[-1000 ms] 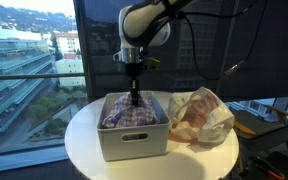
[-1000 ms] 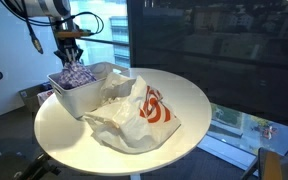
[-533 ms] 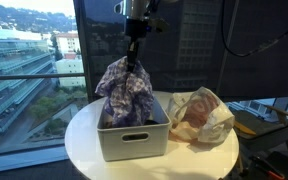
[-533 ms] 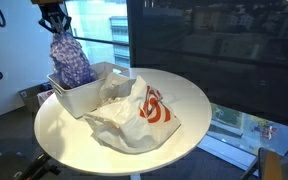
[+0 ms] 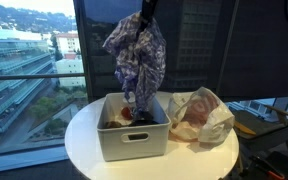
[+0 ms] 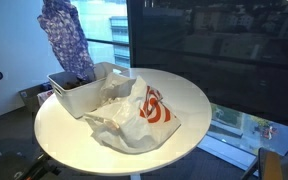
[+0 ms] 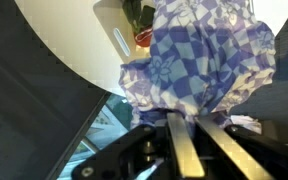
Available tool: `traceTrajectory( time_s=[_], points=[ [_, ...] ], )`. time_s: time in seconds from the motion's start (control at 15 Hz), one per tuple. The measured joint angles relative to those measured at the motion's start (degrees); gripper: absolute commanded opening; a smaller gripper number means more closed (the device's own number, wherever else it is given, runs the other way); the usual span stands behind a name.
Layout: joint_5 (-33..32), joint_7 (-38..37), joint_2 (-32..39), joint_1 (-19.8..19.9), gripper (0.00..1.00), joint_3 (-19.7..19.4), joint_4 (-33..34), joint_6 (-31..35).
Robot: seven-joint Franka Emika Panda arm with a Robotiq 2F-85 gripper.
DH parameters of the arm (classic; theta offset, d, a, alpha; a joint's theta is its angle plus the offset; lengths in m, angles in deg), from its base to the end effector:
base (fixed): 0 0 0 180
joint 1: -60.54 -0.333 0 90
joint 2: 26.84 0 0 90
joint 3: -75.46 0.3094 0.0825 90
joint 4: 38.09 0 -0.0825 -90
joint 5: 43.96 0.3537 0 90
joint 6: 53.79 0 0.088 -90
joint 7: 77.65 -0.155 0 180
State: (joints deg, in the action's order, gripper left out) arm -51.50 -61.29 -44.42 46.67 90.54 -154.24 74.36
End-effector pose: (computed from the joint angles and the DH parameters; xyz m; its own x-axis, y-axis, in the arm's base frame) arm 0.4377 0.2480 0.5859 0.5487 0.7371 0.3944 0.6631 -0.6711 0.3316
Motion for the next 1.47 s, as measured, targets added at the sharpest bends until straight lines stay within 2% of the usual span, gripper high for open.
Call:
traceTrajectory(
  time_s=[0.6, 1.0, 1.2, 1.47],
  points=[
    [-0.24, -6.44, -18.41, 3.67, 0.02, -7.88, -9.08, 2.58],
    [-0.24, -8.80, -29.76, 5.33, 0.02, -9.24, -15.62, -1.83],
    [-0.28, -8.66, -31.77, 6.85, 0.02, -12.20, -19.85, -1.37],
    [-1.15, -7.26, -29.49, 9.27, 0.02, -16.54, -26.01, 4.27]
  ],
)
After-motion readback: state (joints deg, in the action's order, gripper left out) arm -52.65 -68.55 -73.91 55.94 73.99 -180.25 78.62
